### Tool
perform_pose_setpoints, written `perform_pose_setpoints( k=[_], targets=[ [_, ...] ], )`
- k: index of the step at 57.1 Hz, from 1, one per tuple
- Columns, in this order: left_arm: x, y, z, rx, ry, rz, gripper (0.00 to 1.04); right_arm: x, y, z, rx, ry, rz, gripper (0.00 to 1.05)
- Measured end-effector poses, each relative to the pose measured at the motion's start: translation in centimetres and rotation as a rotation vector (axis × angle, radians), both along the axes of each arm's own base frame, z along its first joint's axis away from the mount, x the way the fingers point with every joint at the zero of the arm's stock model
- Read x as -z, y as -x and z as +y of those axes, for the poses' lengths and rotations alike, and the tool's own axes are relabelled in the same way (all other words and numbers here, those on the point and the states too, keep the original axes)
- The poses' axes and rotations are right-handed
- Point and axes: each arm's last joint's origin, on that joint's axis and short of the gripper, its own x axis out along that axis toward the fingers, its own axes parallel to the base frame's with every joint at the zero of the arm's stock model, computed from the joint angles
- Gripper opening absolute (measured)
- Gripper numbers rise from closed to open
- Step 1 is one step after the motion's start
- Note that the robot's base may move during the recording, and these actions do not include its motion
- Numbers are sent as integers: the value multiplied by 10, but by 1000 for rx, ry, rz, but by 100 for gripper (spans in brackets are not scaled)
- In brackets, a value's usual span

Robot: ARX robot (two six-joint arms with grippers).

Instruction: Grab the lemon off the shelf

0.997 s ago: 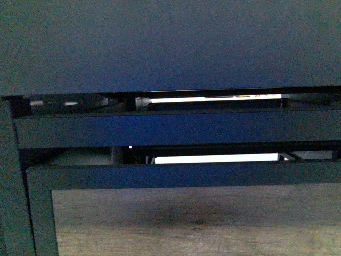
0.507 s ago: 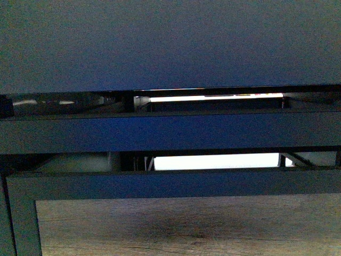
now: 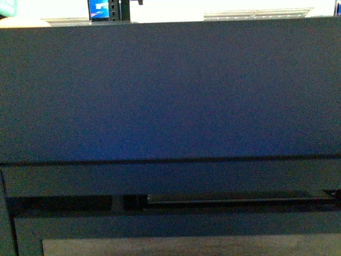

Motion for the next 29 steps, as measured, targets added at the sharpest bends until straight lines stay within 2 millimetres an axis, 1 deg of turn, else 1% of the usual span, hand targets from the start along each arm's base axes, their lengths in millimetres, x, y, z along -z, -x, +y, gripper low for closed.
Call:
perform_pose_setpoints(
  k=[29],
  targets=[
    [0,0,0,1,0,0,97,0,0,0,0,0,0,97]
  ],
)
